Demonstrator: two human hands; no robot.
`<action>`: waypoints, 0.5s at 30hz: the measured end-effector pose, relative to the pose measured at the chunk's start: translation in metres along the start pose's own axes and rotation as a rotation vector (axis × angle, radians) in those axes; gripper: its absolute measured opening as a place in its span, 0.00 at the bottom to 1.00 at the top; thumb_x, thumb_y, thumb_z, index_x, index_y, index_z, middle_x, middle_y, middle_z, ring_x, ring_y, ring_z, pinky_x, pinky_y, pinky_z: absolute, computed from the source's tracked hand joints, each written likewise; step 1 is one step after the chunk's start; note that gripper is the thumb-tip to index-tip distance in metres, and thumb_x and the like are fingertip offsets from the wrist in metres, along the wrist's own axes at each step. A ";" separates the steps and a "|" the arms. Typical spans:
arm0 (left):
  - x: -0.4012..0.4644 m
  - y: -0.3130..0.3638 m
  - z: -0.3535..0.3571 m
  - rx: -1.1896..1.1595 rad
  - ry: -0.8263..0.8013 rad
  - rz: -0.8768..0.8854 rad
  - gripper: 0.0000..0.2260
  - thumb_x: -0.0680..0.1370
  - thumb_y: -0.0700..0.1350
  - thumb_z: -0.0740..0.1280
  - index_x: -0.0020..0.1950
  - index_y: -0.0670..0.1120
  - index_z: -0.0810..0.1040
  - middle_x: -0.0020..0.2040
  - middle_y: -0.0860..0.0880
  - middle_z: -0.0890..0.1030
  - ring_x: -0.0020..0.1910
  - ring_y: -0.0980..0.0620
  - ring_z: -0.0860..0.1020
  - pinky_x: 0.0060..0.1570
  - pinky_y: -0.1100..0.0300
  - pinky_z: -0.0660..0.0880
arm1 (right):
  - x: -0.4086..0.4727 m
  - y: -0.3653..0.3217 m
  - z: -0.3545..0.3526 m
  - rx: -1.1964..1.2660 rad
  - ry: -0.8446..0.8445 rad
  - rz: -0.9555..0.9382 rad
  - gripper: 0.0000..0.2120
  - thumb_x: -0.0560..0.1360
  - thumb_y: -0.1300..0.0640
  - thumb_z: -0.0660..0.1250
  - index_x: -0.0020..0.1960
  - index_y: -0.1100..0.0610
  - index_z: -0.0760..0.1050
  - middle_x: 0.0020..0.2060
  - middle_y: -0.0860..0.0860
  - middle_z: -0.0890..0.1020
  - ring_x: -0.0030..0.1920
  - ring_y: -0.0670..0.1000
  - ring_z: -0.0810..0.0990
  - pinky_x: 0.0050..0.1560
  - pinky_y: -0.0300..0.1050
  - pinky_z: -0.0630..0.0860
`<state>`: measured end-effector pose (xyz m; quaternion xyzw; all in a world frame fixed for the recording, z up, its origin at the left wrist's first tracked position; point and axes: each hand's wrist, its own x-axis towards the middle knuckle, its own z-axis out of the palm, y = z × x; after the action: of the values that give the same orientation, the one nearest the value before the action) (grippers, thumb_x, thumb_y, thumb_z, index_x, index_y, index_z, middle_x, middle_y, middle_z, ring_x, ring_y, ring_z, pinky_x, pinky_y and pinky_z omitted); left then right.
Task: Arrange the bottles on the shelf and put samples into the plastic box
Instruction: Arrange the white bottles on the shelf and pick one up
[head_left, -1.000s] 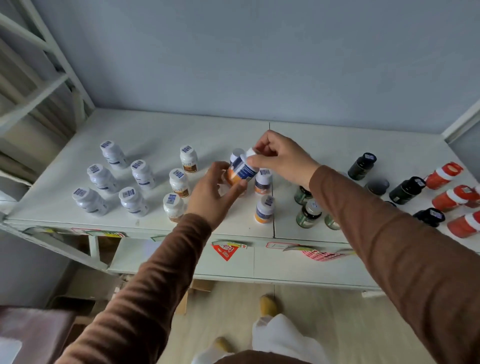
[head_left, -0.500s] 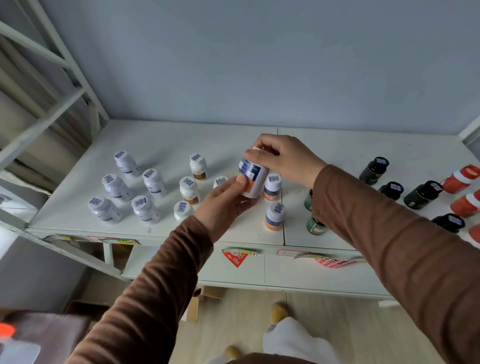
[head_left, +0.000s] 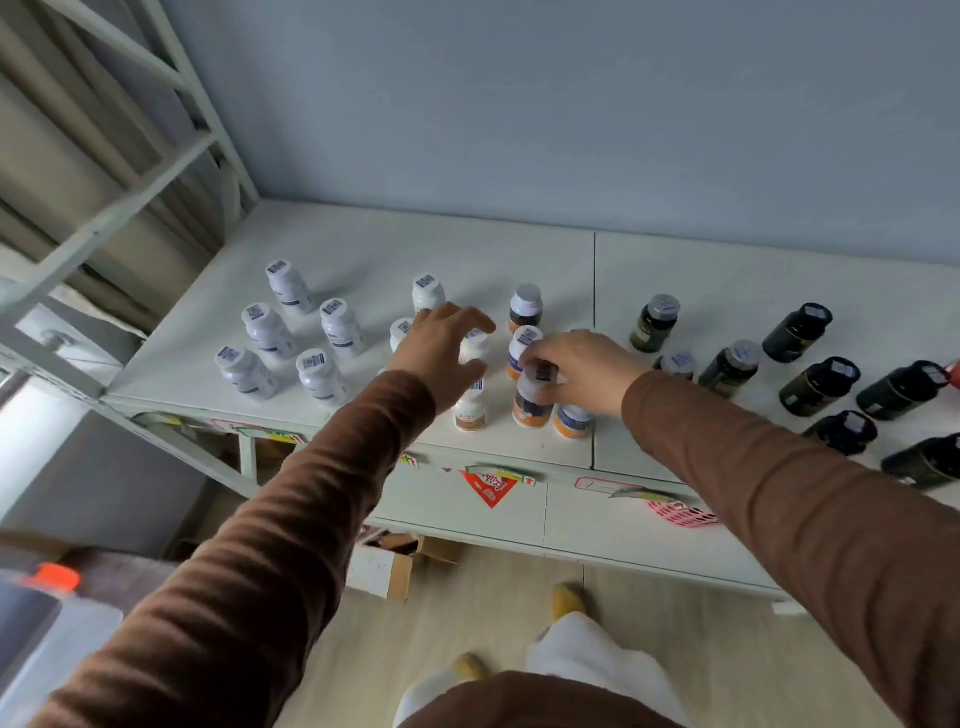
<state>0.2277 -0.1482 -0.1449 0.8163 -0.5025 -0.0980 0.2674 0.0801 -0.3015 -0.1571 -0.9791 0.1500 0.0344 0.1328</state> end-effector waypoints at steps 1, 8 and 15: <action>-0.003 -0.001 0.001 0.018 0.003 -0.007 0.17 0.73 0.42 0.70 0.61 0.51 0.77 0.59 0.48 0.76 0.60 0.47 0.71 0.56 0.61 0.64 | 0.003 0.001 0.007 -0.005 -0.009 -0.010 0.08 0.75 0.51 0.67 0.53 0.52 0.75 0.50 0.51 0.79 0.48 0.56 0.79 0.44 0.46 0.69; -0.024 -0.009 0.005 -0.021 0.108 -0.046 0.12 0.73 0.42 0.69 0.56 0.50 0.79 0.55 0.48 0.77 0.53 0.45 0.73 0.55 0.51 0.72 | 0.013 0.005 0.040 -0.056 -0.020 -0.022 0.16 0.75 0.57 0.67 0.62 0.50 0.73 0.56 0.50 0.77 0.53 0.54 0.78 0.48 0.45 0.71; -0.034 -0.012 -0.001 -0.013 0.100 -0.122 0.11 0.75 0.45 0.68 0.58 0.51 0.79 0.56 0.49 0.78 0.54 0.48 0.73 0.55 0.57 0.69 | 0.020 0.003 0.026 -0.145 -0.170 -0.085 0.08 0.74 0.52 0.61 0.53 0.48 0.72 0.49 0.49 0.76 0.48 0.54 0.78 0.47 0.48 0.73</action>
<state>0.2215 -0.1135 -0.1540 0.8476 -0.4372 -0.0764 0.2909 0.0972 -0.3025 -0.1853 -0.9852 0.0937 0.1223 0.0754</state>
